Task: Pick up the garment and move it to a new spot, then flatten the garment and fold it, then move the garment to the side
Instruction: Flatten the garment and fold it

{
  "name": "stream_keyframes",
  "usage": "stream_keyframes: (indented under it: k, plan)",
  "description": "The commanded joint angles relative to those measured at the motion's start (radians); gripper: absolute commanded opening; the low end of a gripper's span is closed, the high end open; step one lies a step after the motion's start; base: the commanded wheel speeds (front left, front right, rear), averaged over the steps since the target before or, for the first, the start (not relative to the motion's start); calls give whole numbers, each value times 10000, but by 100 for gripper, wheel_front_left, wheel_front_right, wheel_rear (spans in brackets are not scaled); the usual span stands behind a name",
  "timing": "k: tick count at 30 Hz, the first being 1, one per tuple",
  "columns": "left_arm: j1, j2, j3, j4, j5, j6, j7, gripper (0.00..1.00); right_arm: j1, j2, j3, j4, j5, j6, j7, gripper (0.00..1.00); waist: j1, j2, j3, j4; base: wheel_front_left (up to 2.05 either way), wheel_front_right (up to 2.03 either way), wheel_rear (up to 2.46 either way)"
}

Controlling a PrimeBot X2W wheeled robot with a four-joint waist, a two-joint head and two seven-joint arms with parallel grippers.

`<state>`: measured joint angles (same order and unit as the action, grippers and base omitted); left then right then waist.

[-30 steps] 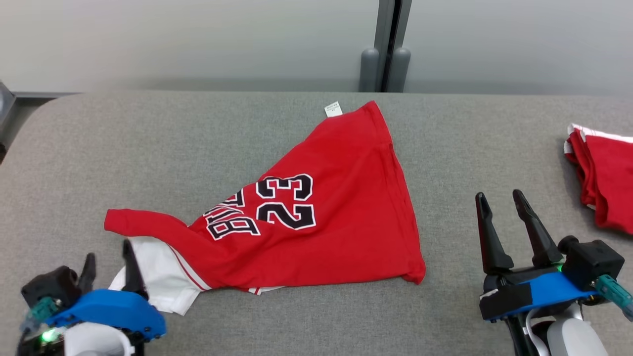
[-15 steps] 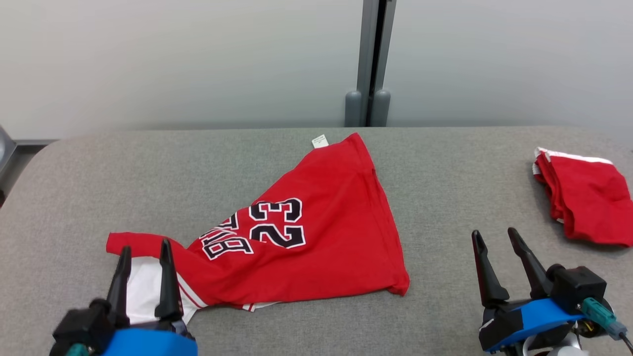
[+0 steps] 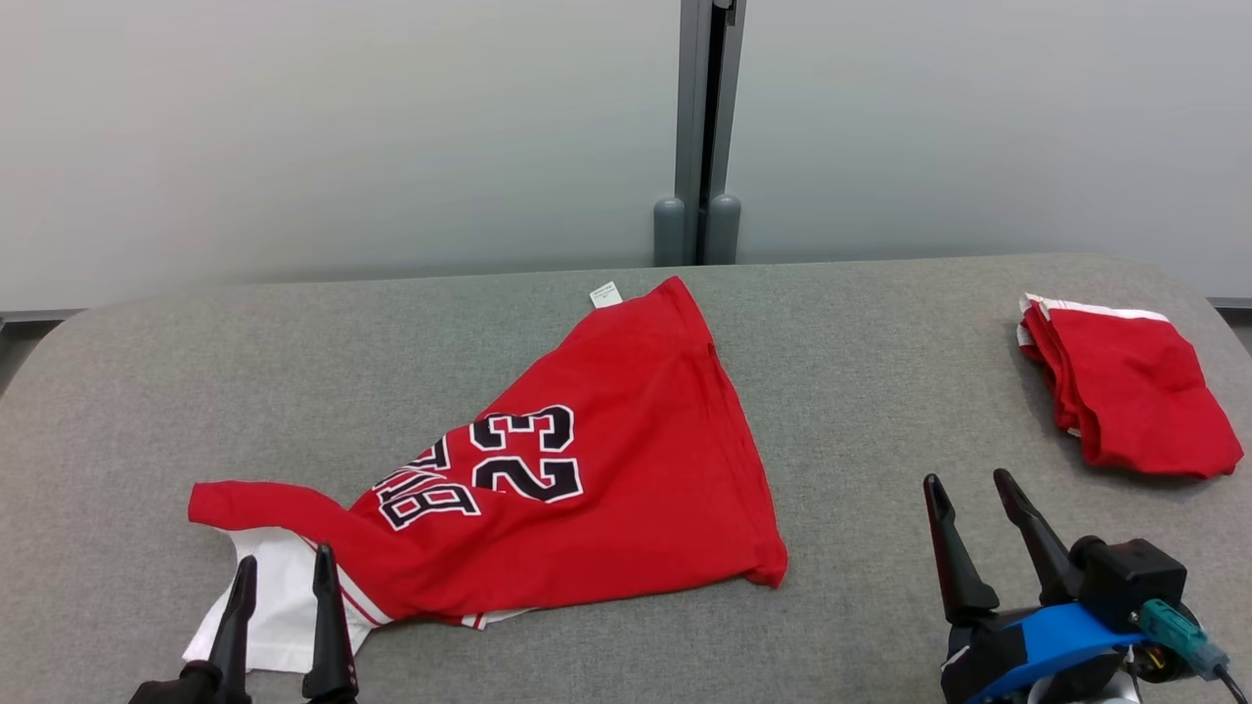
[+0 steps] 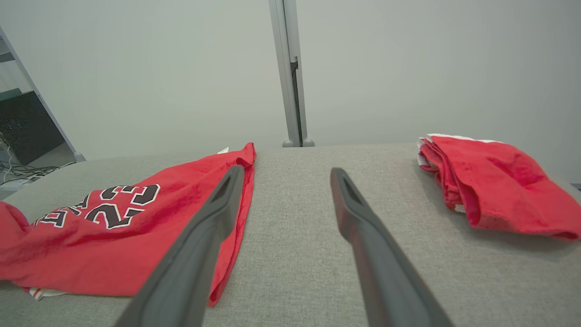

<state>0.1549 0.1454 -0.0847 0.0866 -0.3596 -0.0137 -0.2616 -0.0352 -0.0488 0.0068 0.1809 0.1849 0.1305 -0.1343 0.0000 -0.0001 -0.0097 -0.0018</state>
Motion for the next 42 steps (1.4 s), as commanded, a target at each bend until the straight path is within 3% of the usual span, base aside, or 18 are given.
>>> stream_keyframes:
  k: [1,10,19,25,30,36,42]
  plan:
    - [7,-76,79,33,106,-87,-42,100,146,-33,20,-38,76,5,27,100,0,1,13,13,0,0,0]
    - [-111,-341,358,168,485,-386,-43,100,143,-33,85,-72,93,5,5,100,0,1,69,40,0,0,0]
    - [-163,-356,775,378,570,-291,32,100,-70,-30,909,-231,110,5,211,100,0,1,304,216,0,0,0]
    - [-968,108,993,1839,530,182,1622,100,-507,-36,1929,583,268,5,1442,100,0,1,689,392,0,0,0]
    - [-2132,725,1129,3173,612,645,3428,100,-1294,-37,2069,1262,103,5,2510,100,0,1,1286,428,0,0,0]
    - [-2858,1040,1198,3734,526,745,4249,100,-1913,-36,2172,1621,229,5,2915,100,0,1,1811,410,0,0,0]
    - [-3231,1258,1217,4038,201,464,5000,100,-2288,-36,2334,1980,144,5,3373,100,0,1,2296,405,0,0,0]
